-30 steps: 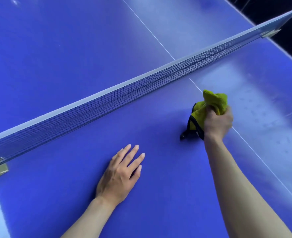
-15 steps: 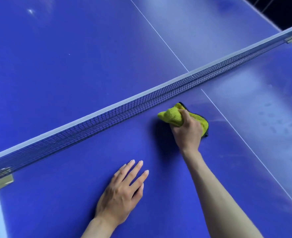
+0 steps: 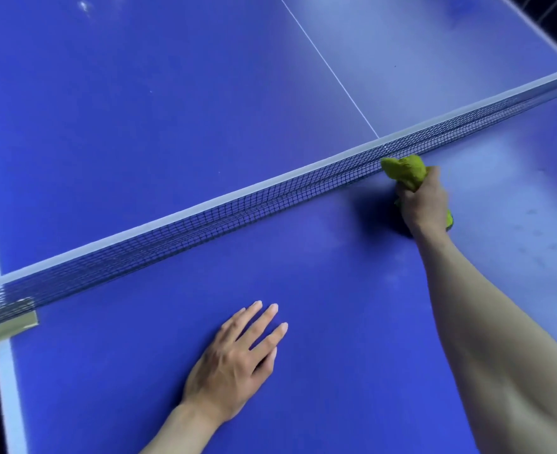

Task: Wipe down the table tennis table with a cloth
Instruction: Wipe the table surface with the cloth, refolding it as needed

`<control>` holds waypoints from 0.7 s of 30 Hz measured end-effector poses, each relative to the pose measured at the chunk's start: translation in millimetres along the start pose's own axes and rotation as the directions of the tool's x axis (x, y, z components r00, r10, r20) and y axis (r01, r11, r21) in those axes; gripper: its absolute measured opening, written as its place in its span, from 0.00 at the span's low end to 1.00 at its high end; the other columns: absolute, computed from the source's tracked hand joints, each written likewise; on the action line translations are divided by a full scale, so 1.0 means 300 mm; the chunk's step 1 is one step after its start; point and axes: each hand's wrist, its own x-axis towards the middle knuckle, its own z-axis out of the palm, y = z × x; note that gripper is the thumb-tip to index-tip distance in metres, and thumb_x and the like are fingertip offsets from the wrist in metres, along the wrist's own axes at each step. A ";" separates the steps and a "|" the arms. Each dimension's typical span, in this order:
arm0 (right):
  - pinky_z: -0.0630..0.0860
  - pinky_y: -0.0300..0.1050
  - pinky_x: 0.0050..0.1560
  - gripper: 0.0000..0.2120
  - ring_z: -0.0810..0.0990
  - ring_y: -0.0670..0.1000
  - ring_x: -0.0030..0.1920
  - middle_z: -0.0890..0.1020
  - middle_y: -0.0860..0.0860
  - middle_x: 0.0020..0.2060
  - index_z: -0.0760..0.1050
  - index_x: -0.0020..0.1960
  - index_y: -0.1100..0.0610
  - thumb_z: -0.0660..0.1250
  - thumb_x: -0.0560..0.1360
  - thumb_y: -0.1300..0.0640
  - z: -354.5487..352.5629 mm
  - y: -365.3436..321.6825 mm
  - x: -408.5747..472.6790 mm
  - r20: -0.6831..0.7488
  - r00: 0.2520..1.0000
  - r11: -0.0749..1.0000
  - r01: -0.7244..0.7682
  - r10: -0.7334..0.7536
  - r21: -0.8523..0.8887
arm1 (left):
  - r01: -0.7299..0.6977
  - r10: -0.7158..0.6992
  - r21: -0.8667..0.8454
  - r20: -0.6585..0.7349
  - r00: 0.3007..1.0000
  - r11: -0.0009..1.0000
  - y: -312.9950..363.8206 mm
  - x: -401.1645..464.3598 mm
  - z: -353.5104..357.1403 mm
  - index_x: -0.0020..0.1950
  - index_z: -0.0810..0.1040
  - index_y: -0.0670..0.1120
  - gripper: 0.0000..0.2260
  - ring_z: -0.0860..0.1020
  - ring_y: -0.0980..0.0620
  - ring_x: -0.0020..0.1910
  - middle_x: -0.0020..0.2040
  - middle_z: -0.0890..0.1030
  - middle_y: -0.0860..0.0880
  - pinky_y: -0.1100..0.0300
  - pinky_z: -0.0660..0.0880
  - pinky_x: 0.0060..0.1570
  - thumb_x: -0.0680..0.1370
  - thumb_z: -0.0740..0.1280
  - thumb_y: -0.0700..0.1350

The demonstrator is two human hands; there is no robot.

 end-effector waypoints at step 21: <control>0.76 0.59 0.58 0.22 0.81 0.65 0.58 0.84 0.58 0.53 0.78 0.58 0.52 0.64 0.71 0.40 -0.018 0.124 -0.017 0.106 0.990 0.995 0.094 -0.089 -0.045 | -0.003 0.003 0.012 -0.022 1.000 1.000 0.007 0.002 0.006 0.73 0.76 0.54 0.17 0.64 0.49 0.79 0.78 0.68 0.52 0.52 0.64 0.75 0.84 0.62 0.50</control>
